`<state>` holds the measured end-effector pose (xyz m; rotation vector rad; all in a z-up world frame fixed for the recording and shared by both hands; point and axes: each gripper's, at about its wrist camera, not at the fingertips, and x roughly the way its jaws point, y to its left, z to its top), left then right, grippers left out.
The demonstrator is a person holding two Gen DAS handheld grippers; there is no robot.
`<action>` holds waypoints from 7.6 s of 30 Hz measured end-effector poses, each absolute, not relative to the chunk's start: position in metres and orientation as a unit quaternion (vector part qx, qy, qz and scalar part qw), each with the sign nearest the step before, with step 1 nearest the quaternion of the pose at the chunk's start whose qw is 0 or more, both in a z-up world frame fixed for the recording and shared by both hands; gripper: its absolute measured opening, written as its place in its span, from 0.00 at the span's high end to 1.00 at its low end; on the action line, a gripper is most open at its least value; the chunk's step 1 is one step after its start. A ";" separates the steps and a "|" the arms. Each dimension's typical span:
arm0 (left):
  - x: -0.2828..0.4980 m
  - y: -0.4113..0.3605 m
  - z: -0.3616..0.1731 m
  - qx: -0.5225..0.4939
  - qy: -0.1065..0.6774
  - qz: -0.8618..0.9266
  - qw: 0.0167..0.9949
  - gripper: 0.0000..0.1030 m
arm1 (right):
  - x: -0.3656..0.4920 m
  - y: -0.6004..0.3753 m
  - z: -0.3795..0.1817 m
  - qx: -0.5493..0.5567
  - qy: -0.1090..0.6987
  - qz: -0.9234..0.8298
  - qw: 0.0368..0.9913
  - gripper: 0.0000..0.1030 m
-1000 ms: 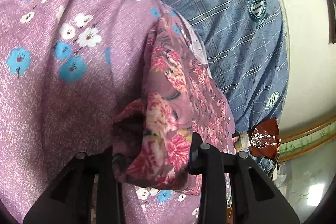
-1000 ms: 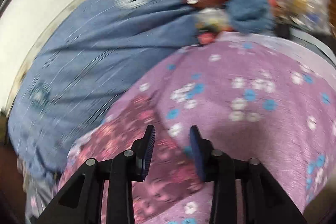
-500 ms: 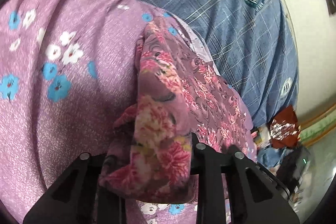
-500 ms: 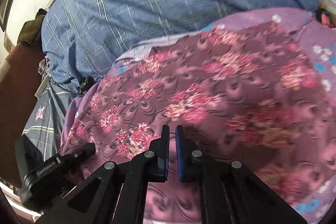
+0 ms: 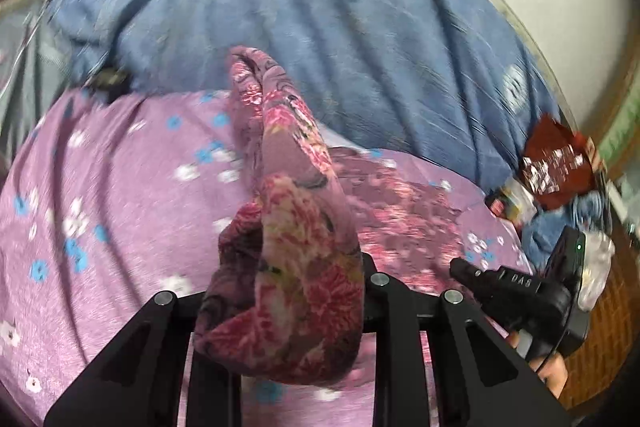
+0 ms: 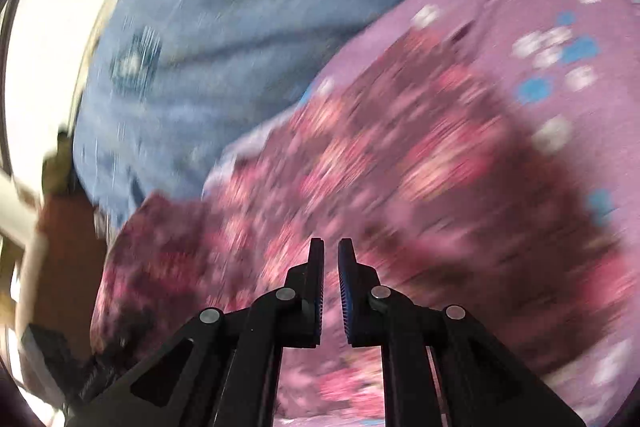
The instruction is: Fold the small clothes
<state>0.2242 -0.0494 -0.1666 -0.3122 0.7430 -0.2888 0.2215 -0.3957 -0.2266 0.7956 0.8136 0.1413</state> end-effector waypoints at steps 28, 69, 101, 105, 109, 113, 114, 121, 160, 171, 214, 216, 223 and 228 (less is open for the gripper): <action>0.212 -0.155 -0.190 -0.022 0.392 -0.177 0.902 0.20 | 0.215 -0.483 -0.233 0.447 0.376 0.109 0.804 0.40; 0.228 -0.155 -0.251 0.019 0.420 -0.227 0.879 0.18 | 0.313 -0.430 -0.222 0.259 0.500 -0.025 0.826 0.84; 0.224 -0.148 -0.245 0.010 0.405 -0.208 0.891 0.19 | 0.248 -0.444 -0.192 0.247 0.469 0.071 0.845 0.66; 0.220 -0.156 -0.253 0.036 0.405 -0.210 0.889 0.18 | 0.212 -0.454 -0.236 0.215 0.499 0.036 0.838 0.69; 0.220 -0.153 -0.255 0.028 0.414 -0.215 0.884 0.18 | 0.194 -0.454 -0.266 0.207 0.488 0.017 0.848 0.71; 0.223 -0.145 -0.249 0.012 0.412 -0.219 0.884 0.18 | 0.201 -0.448 -0.252 0.197 0.511 0.006 0.836 0.68; 0.224 -0.143 -0.247 0.009 0.410 -0.216 0.886 0.18 | 0.203 -0.449 -0.246 0.203 0.512 0.007 0.835 0.67; 0.230 -0.137 -0.243 -0.012 0.415 -0.210 0.885 0.18 | 0.218 -0.446 -0.216 0.219 0.467 0.023 0.856 0.66; 0.217 -0.138 -0.230 0.035 0.382 -0.181 0.906 0.18 | 0.196 -0.410 -0.213 0.192 0.453 0.029 0.870 0.61; 0.224 -0.137 -0.222 0.032 0.364 -0.157 0.918 0.18 | 0.192 -0.418 -0.187 0.198 0.416 0.045 0.886 0.54; 0.239 -0.130 -0.228 -0.005 0.376 -0.157 0.913 0.18 | 0.205 -0.331 -0.177 -0.078 0.354 -0.123 0.924 0.53; 0.241 -0.131 -0.230 -0.004 0.379 -0.160 0.911 0.18 | 0.206 -0.333 -0.179 -0.079 0.355 -0.123 0.923 0.53; 0.249 -0.135 -0.231 -0.009 0.386 -0.184 0.904 0.18 | 0.215 -0.352 -0.187 -0.061 0.369 -0.119 0.920 0.51; 0.260 -0.133 -0.237 -0.029 0.414 -0.200 0.888 0.18 | 0.222 -0.398 -0.205 0.008 0.405 -0.097 0.909 0.49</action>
